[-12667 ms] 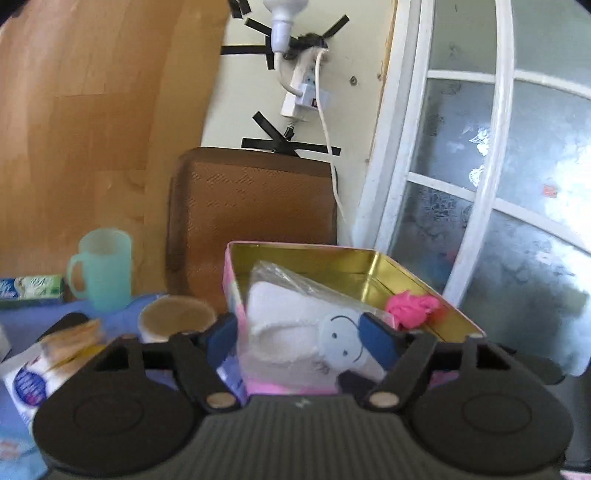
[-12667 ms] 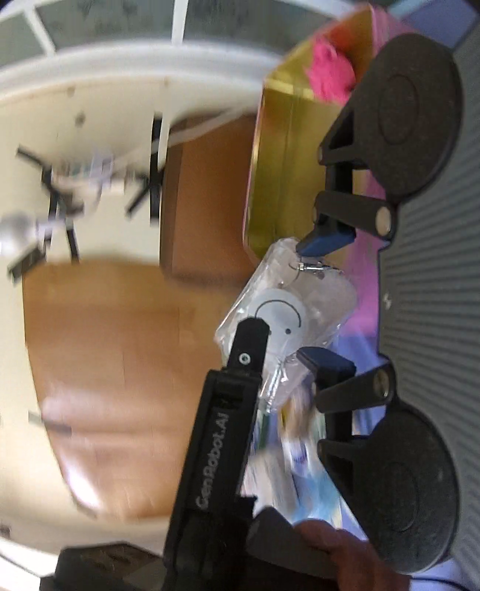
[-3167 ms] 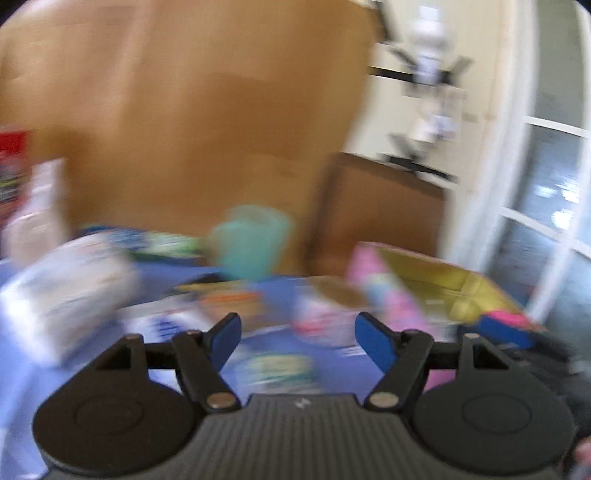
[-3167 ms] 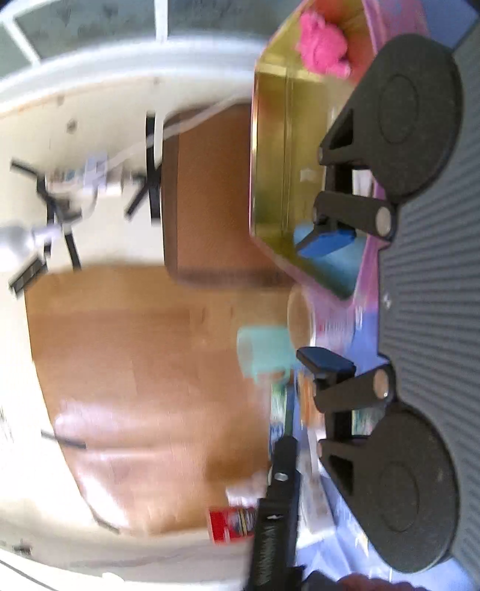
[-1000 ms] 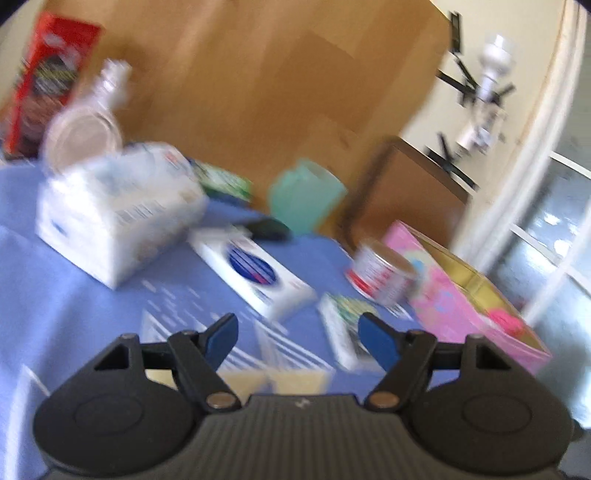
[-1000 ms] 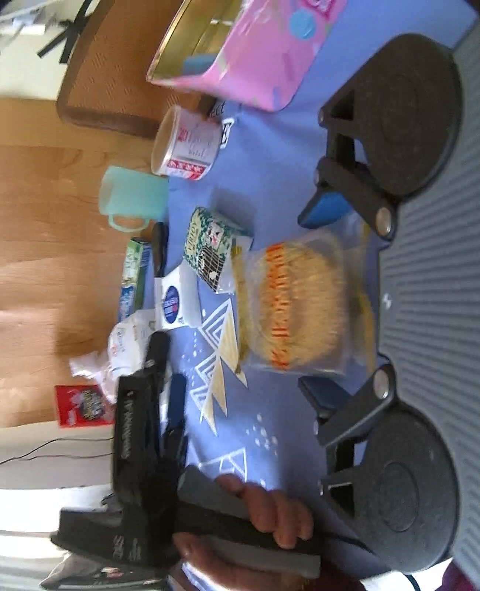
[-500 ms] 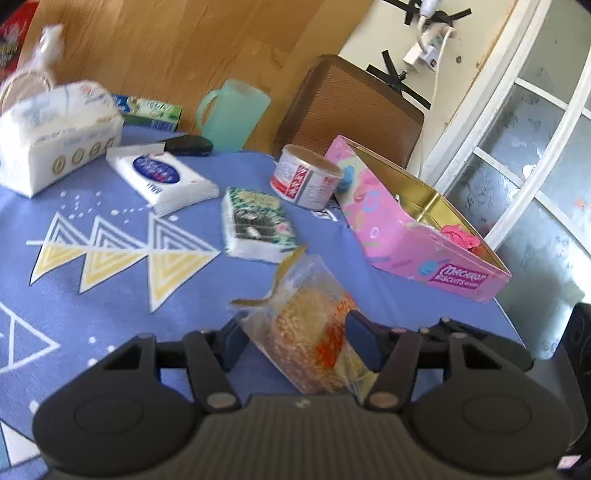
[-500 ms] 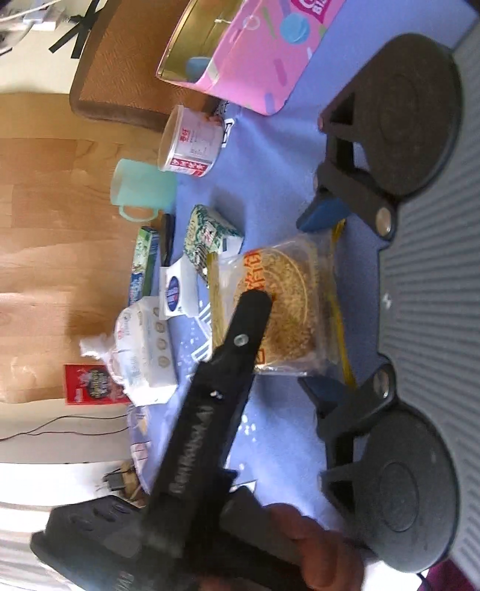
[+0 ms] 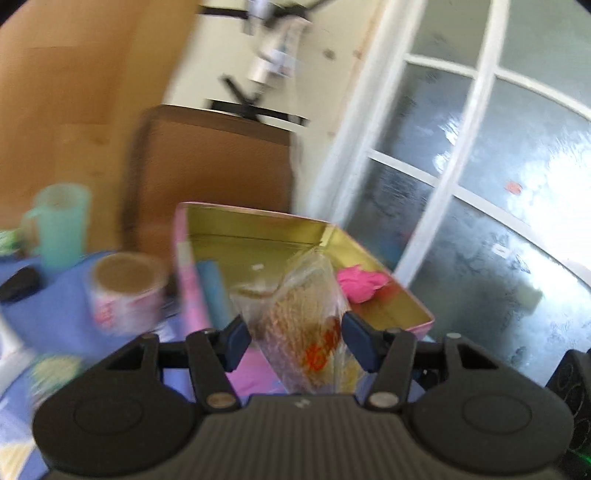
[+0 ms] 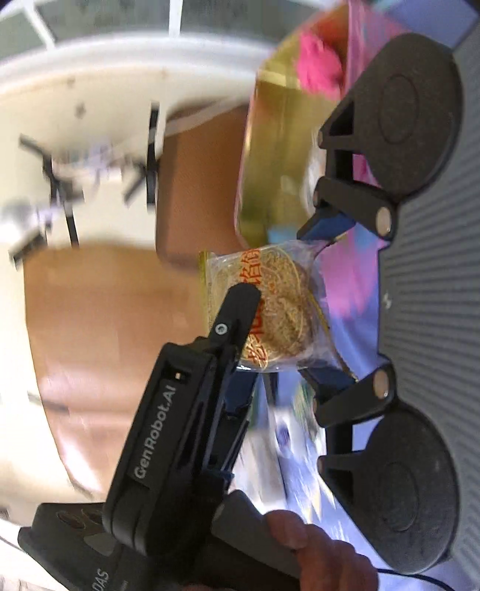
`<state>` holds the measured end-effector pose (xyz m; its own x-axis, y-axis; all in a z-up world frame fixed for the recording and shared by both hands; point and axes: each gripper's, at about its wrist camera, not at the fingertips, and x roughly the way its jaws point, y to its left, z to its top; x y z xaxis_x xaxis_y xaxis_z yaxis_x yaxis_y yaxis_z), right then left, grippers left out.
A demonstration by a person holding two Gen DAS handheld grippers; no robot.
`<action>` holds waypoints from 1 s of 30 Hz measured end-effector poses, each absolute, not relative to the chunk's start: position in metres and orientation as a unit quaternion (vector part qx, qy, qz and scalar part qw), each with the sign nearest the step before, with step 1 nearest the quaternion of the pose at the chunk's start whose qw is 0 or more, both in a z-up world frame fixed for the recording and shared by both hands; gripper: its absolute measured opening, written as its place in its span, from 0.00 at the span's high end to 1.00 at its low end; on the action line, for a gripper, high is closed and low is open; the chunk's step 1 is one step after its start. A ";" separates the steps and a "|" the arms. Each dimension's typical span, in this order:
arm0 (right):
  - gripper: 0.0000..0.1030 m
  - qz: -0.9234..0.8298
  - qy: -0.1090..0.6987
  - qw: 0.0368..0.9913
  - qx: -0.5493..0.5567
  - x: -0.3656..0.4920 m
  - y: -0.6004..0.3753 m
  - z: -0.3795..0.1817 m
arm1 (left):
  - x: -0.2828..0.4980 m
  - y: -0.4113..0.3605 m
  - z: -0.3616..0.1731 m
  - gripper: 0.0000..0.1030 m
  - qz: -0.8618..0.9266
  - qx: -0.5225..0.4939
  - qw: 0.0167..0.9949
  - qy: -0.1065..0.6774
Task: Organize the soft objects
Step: 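Lower the mooncake packet into the pink tin and open the left gripper, then grasp the black marker on the table with the right gripper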
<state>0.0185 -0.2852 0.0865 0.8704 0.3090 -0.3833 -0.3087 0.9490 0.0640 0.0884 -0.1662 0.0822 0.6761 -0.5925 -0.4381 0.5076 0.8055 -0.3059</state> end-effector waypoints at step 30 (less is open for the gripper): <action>0.51 0.148 0.214 0.964 0.058 0.054 -0.290 0.084 | 0.048 -0.019 0.022 0.26 -0.075 -0.091 0.953 0.280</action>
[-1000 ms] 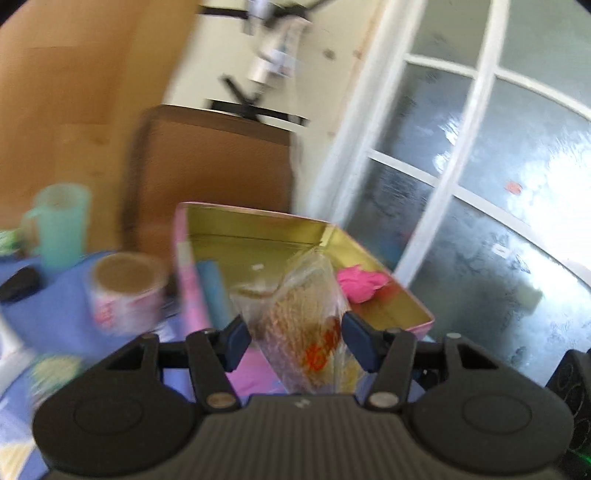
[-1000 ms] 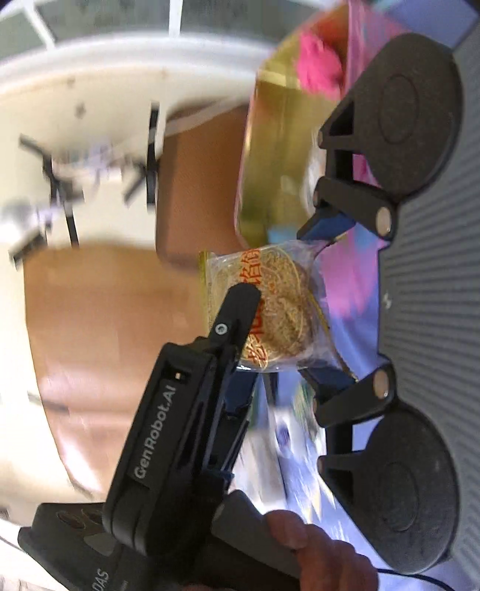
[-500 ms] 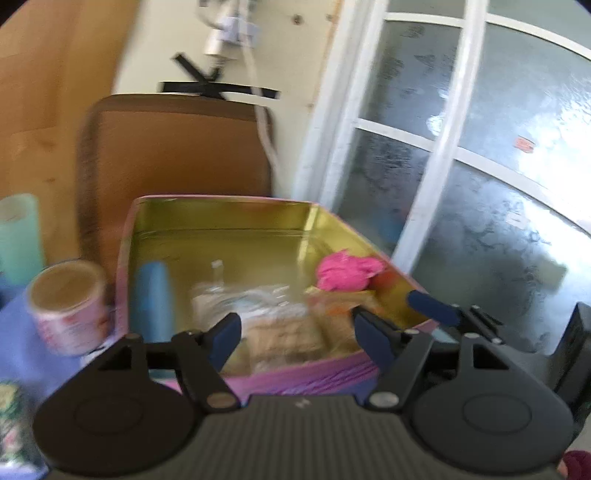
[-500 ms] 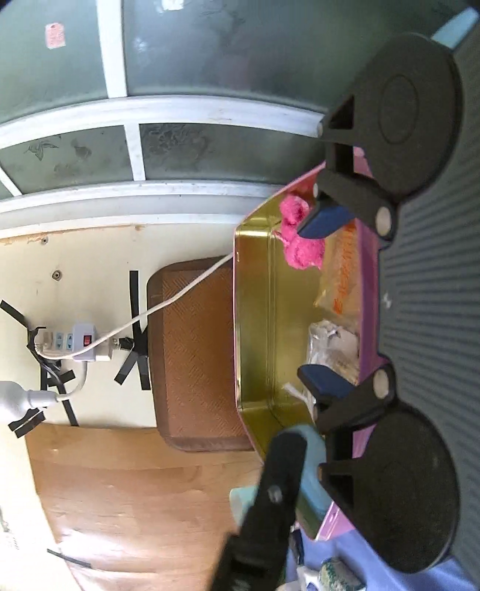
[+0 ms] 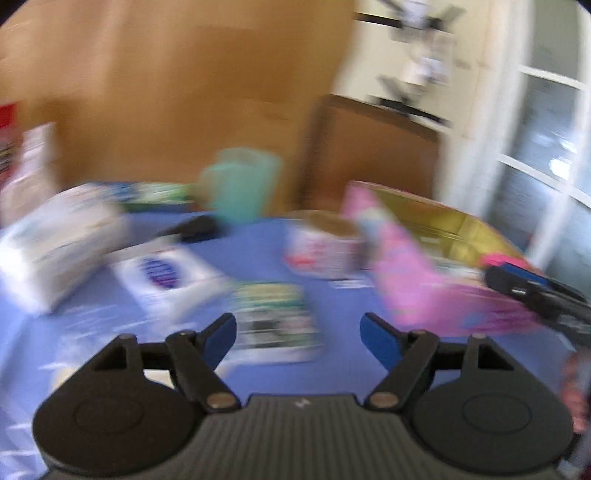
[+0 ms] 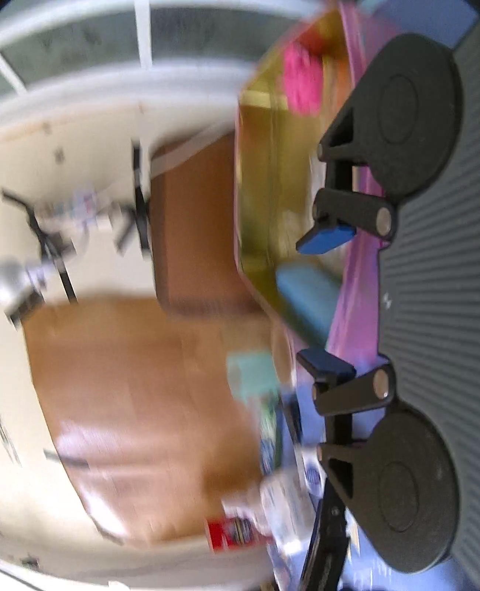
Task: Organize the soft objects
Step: 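Grasp the black marker on the table with the right gripper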
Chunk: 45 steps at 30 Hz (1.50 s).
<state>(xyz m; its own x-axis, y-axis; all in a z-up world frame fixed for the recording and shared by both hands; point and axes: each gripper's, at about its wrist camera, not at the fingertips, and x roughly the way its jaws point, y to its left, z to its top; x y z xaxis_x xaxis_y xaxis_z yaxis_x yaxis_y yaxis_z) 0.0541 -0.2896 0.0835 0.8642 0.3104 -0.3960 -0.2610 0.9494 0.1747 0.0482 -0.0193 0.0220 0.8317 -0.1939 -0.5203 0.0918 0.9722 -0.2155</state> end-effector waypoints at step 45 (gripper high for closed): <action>0.62 0.190 0.414 0.890 0.028 0.230 -0.090 0.087 | 0.026 0.084 -0.009 0.20 0.003 -0.221 0.954 0.203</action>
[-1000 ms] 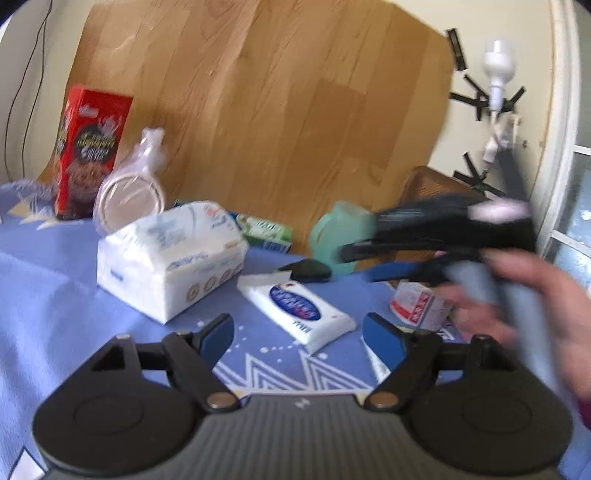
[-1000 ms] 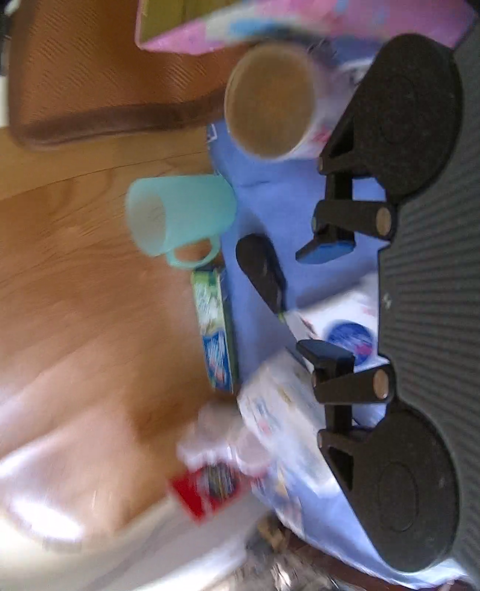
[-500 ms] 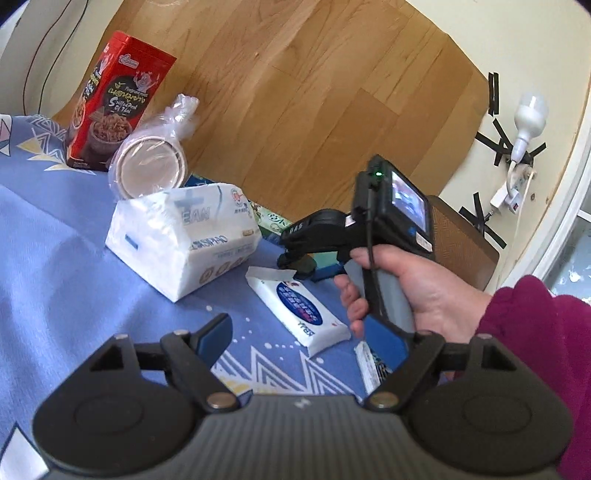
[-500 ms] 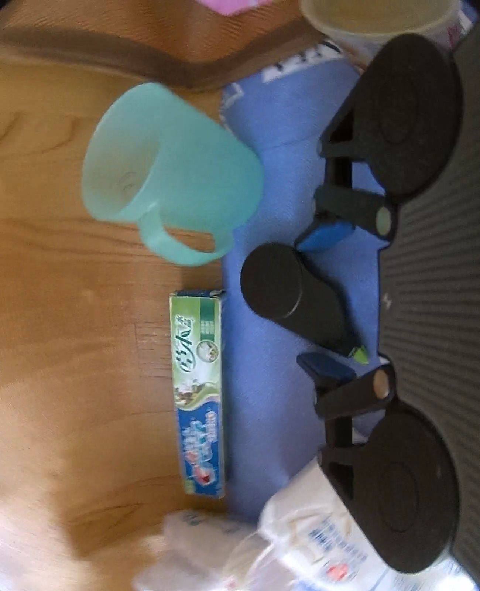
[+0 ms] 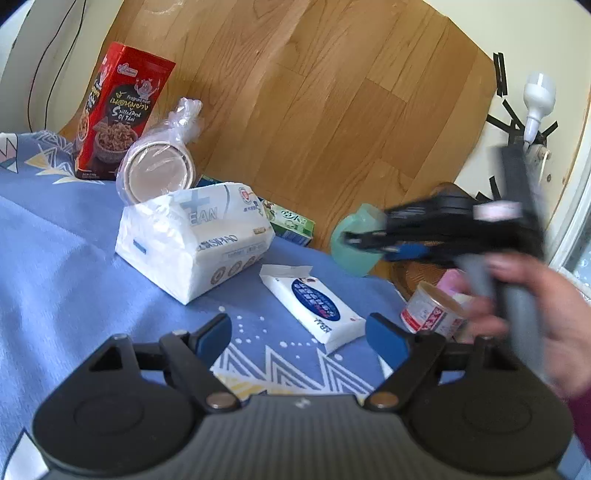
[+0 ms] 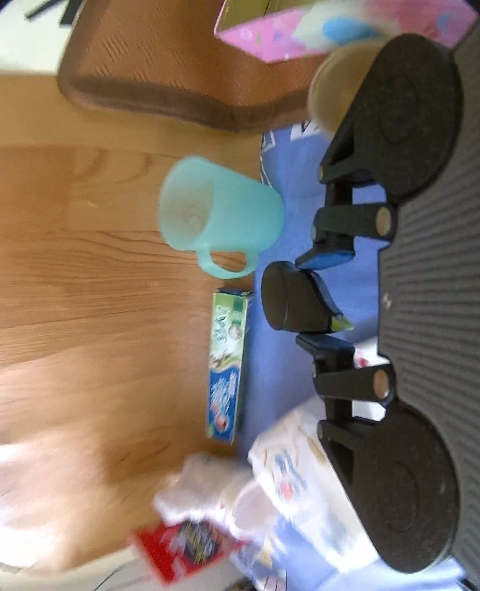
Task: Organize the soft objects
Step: 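Grasp the black marker on the table with the right gripper, then release the black marker from the right gripper while the left gripper grasps it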
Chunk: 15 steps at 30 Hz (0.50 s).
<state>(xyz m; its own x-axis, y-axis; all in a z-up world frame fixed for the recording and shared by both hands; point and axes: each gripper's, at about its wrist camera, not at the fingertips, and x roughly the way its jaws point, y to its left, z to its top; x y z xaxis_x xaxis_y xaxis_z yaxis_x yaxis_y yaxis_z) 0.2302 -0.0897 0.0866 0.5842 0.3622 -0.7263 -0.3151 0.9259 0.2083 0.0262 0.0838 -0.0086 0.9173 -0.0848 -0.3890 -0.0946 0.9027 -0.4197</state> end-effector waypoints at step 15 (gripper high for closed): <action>0.61 0.289 0.367 0.884 -0.021 0.029 -0.135 0.081 | 0.042 0.071 -0.011 0.16 0.015 -0.174 0.953 0.247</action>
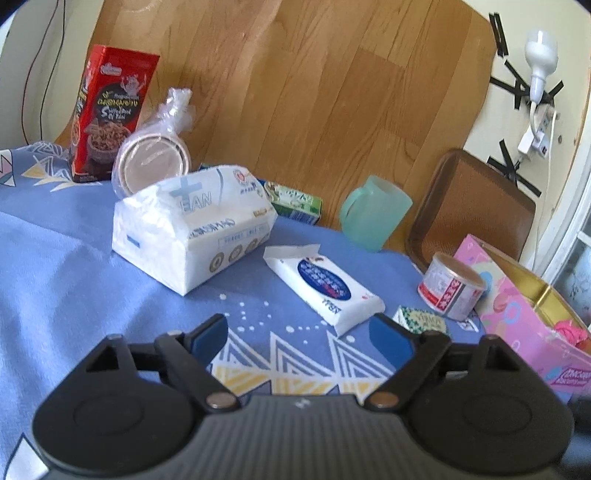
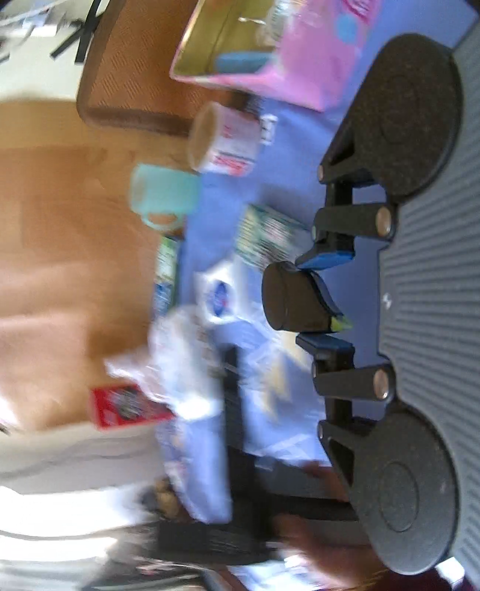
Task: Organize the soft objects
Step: 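Release the black marker from the right gripper while the left gripper grasps it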
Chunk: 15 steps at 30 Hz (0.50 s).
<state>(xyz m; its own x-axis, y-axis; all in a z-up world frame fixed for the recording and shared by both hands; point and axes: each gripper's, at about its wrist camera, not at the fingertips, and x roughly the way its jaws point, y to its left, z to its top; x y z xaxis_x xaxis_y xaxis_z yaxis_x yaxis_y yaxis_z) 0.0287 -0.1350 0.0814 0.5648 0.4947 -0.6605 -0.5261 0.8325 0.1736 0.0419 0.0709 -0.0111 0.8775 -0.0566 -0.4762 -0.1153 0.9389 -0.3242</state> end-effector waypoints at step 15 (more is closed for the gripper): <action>0.53 0.305 0.371 0.877 -0.021 0.023 -0.144 0.051 | 0.027 0.053 -0.003 0.28 -0.074 -0.224 0.930 0.281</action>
<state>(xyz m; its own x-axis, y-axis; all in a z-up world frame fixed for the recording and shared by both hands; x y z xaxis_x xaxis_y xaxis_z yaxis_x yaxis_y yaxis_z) 0.0230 -0.1439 0.0507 0.5392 0.5191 -0.6632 -0.5506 0.8131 0.1888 0.0265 0.0530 -0.0034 0.8313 -0.2637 -0.4893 0.0115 0.8883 -0.4592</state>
